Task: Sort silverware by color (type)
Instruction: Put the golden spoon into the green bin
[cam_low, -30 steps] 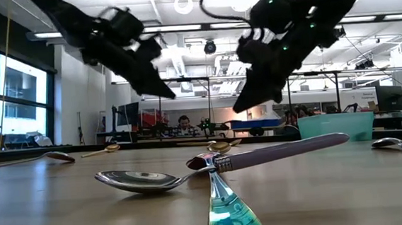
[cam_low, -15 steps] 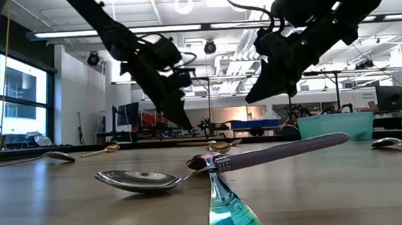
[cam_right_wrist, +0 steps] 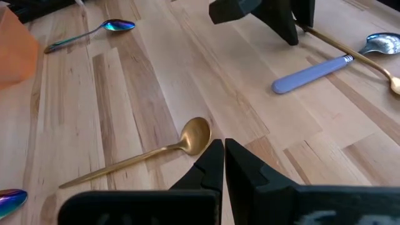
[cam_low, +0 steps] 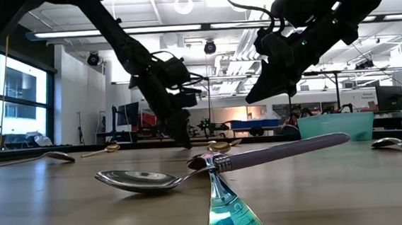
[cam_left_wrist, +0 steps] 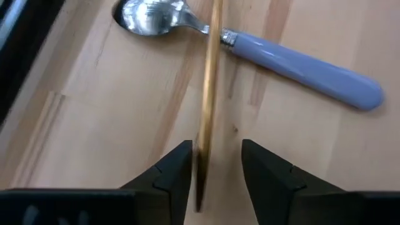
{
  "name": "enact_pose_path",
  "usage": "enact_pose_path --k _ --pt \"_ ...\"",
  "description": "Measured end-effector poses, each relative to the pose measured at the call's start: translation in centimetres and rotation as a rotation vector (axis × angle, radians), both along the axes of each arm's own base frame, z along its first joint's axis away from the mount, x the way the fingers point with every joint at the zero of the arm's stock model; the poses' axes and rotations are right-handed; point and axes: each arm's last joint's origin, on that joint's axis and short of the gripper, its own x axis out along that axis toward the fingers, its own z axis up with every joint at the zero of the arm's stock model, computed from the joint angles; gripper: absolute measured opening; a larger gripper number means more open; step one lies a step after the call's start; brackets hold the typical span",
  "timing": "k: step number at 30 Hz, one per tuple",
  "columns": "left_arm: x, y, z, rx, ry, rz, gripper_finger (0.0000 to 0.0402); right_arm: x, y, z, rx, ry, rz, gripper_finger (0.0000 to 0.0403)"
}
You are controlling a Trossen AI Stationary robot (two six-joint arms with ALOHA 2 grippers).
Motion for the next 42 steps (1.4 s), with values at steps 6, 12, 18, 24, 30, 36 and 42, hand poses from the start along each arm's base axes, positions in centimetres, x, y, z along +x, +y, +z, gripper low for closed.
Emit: enact_pose_path --k 6,12,18,24,30,36,42 --pt "-0.2 0.3 0.0 0.014 0.014 -0.028 0.0081 0.0 0.0 0.0 0.002 -0.001 -0.002 0.0000" --pt "-0.3 0.2 -0.1 0.048 0.040 -0.094 0.0010 0.0 0.0 0.0 0.008 -0.001 -0.006 0.0000" --pt "-0.4 0.3 0.2 0.061 0.041 -0.085 0.0006 0.0 0.0 0.0 0.039 -0.008 -0.028 0.0000" --pt "-0.9 0.7 2.4 0.039 -0.041 -0.038 0.0004 -0.1 0.0 -0.1 0.063 -0.010 -0.122 0.0000" --pt "-2.5 0.2 4.0 -0.132 -0.275 -0.064 0.0004 0.4 0.5 0.4 0.001 -0.075 -0.184 0.0000" --pt "-3.2 -2.3 4.0 -0.267 -0.605 -0.134 0.0004 1.6 0.3 1.6 0.008 -0.285 -0.220 0.0010" --pt "-3.4 -5.2 4.1 -0.336 -0.889 -0.199 0.0004 2.2 -0.5 2.2 -0.020 -0.424 -0.321 0.0085"
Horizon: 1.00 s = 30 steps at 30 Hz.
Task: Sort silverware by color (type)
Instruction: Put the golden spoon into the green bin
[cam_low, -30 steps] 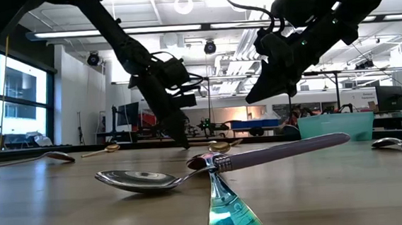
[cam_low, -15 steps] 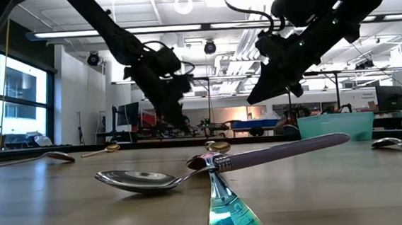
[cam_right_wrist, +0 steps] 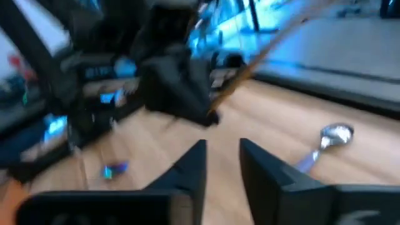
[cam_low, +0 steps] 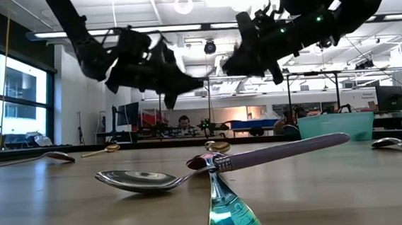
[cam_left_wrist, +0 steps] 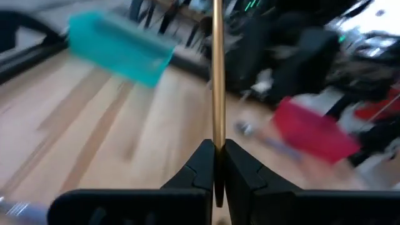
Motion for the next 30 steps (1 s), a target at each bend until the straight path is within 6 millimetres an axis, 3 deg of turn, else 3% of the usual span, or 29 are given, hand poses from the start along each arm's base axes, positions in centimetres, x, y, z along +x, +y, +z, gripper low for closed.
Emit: enact_pose_path --k 6,10,14,20,30 --pt "0.3 -1.7 0.6 -0.031 -0.097 -0.040 0.0004 0.2 -0.7 1.8 -0.084 -0.169 -0.026 0.0169" --pt "0.7 -2.5 0.7 -0.018 -0.106 -0.060 0.0004 0.2 -1.0 2.7 -0.149 -0.209 -0.030 0.0183" --pt "1.0 -3.0 0.9 -0.009 -0.130 -0.074 0.0004 0.5 -1.1 3.2 -0.170 -0.218 -0.009 0.0149" --pt "1.0 -3.0 1.1 0.002 -0.153 -0.064 0.0010 1.0 -0.6 4.1 -0.243 -0.204 0.026 0.0020" --pt "0.9 -2.7 1.0 -0.029 -0.137 -0.034 0.0048 1.5 -0.6 6.3 -0.273 -0.071 0.084 0.0002"
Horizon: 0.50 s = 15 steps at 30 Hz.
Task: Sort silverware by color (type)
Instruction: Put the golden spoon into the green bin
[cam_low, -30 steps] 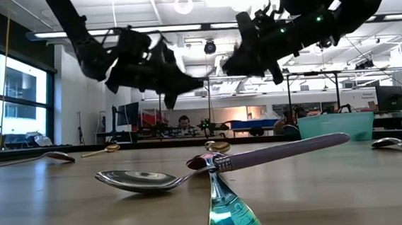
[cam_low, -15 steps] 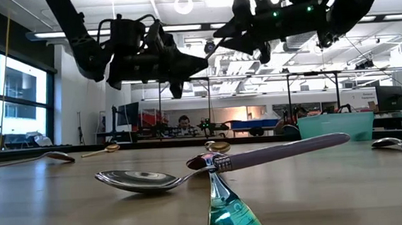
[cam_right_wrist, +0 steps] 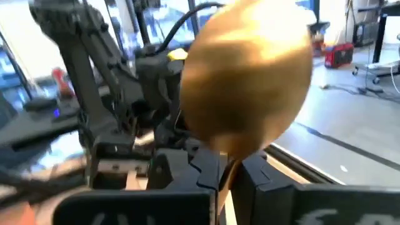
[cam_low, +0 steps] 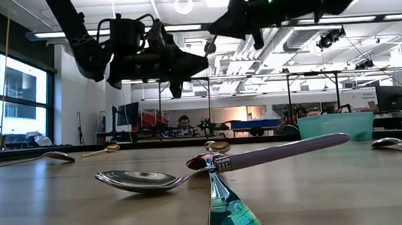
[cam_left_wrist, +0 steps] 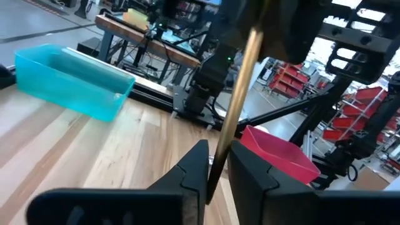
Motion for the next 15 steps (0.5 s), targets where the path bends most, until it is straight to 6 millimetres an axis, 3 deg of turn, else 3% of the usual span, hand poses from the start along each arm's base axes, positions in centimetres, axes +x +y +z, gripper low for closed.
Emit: enact_pose_path --k 7,12,15 --pt "-1.1 0.1 -1.4 0.085 0.039 -0.002 0.0046 -1.9 -1.0 3.8 0.055 0.241 -0.067 0.0001" --pt "-2.4 -0.4 -2.8 0.104 0.067 0.020 0.0006 -5.1 -2.3 6.8 0.190 0.509 -0.196 0.0000" --pt "-3.2 -0.8 -3.3 0.116 0.056 0.029 0.0005 -7.5 -3.6 7.7 0.299 0.685 -0.296 0.0000"
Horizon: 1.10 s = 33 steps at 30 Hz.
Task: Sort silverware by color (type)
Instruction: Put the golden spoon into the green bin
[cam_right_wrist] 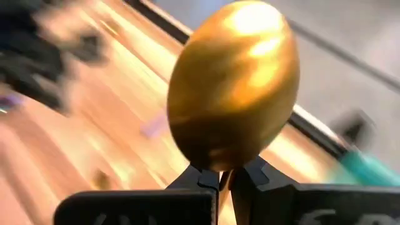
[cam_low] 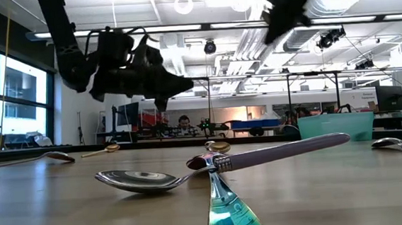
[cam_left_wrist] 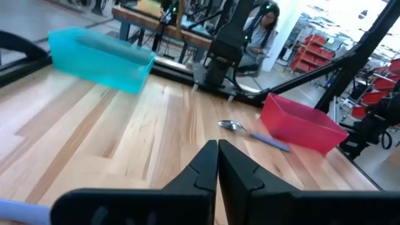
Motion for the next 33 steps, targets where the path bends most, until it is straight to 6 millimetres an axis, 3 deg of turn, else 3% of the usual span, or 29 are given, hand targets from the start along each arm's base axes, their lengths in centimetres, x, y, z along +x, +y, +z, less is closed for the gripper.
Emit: enact_pose_path --k 4,12,21,33 --pt "-0.6 -0.4 -0.2 0.017 -0.033 0.000 0.0002 -3.5 -2.4 -0.2 0.146 0.178 -0.150 0.0000" --pt "-1.0 -0.5 -0.2 0.010 -0.053 0.003 0.0001 -7.7 -8.5 -4.6 0.294 0.265 -0.275 0.0000" --pt "-0.8 -0.9 -0.2 0.023 -0.054 0.001 0.0000 -8.8 -12.6 -10.2 0.420 0.431 -0.291 0.0000" --pt "-0.7 -1.0 -0.2 0.031 -0.052 0.026 0.0000 -8.3 -15.3 -14.6 0.484 0.543 -0.294 0.0000"
